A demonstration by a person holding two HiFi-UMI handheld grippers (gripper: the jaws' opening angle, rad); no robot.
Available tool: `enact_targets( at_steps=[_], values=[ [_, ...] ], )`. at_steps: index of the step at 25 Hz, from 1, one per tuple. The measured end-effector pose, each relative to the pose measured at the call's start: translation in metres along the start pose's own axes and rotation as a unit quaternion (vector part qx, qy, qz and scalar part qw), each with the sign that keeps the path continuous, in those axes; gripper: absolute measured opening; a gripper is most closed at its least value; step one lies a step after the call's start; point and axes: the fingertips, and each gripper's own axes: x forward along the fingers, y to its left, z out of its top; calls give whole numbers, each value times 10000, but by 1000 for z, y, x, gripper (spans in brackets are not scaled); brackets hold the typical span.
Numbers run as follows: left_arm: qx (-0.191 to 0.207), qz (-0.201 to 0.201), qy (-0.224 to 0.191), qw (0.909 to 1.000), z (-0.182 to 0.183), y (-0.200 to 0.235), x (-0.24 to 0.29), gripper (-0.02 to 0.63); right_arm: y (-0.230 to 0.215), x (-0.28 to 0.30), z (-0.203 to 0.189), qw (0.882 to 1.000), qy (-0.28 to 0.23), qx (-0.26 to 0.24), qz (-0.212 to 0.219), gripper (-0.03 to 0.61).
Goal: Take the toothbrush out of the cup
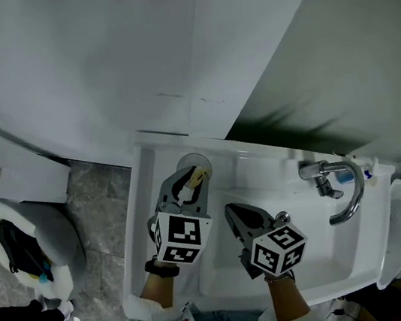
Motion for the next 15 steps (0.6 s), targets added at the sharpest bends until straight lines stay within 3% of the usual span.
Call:
enact_targets(
  at_steps=[15],
  values=[
    [-46,0,-74,10000,3,8,-3,51,2,-3,3,10000,-57,13,-78,11]
  ],
)
